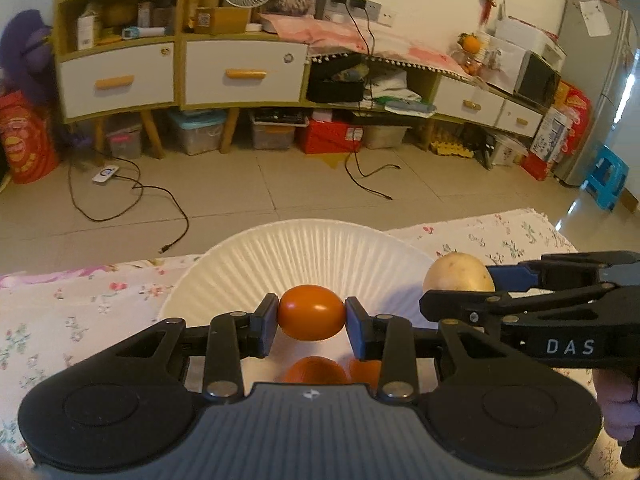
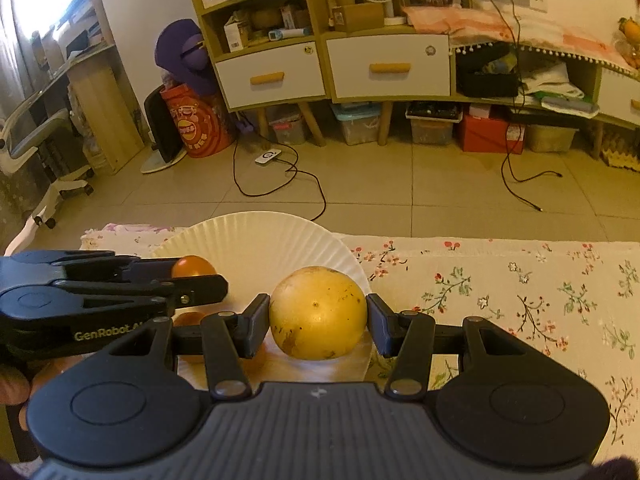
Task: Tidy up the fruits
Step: 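Lift the tomato and grapefruit and carry both over the white plate, then lower both fruits onto the plate and open both tools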
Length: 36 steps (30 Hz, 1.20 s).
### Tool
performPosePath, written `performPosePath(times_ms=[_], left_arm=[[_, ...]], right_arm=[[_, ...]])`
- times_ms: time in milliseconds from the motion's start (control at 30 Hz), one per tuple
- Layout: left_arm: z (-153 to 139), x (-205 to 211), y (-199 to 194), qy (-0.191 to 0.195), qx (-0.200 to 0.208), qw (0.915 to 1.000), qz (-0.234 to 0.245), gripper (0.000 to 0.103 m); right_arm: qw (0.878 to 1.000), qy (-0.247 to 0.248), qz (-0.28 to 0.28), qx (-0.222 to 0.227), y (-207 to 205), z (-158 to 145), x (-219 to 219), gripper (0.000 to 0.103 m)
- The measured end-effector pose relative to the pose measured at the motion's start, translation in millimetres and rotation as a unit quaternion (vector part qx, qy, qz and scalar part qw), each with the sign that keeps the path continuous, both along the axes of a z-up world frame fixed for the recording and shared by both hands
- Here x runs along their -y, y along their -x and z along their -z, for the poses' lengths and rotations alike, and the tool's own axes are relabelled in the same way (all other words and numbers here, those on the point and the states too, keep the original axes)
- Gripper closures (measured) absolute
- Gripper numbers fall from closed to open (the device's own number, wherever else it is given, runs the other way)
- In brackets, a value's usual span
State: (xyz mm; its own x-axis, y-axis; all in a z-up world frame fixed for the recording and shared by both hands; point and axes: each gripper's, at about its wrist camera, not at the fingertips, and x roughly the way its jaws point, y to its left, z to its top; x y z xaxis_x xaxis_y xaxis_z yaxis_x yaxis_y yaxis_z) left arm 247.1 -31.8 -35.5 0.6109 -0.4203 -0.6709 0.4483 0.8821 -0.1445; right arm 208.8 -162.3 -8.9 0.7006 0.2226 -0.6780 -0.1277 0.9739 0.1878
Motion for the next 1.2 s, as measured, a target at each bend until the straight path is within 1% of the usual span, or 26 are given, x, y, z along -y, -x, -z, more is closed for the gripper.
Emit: performPosePath(times_ms=[267, 467, 567, 633, 833, 967, 1033, 1200], left_arm=[[9, 3, -1, -0.009, -0.012, 0.9997, 0.02, 0.089], [11, 4, 1, -0.018, -0.009, 0.9996, 0.021, 0.089], [10, 5, 0, -0.02, -0.003, 0.9996, 0.019, 0.086], [9, 5, -1, -0.016, -0.002, 0.9997, 0.019, 0.082], [7, 3, -1, -0.022, 0.001, 0.9997, 0.011, 0.07], [6, 2, 2, -0.023, 0.002, 0.9997, 0.009, 0.066], [6, 2, 4, -0.032, 0.002, 0.9994, 0.008, 0.062], [4, -2, 9, -0.039, 0.001, 0.9992, 0.003, 0.054]], right_arm=[[1.0, 0.005, -0.009, 0.02, 1, 1, 1, 0.055], [0.998, 0.035, -0.03, 0.034, 4, 0, -9, 0.055], [0.997, 0.053, -0.036, 0.037, 3, 0, -13, 0.055], [0.997, 0.053, -0.035, 0.036, 2, 0, -12, 0.055], [0.998, 0.042, -0.035, 0.038, 2, -3, -12, 0.055], [0.998, 0.037, -0.034, 0.038, 3, -6, -12, 0.055], [0.998, 0.036, -0.032, 0.037, 4, -6, -12, 0.055], [0.998, 0.036, -0.028, 0.032, 9, -10, -12, 0.054]])
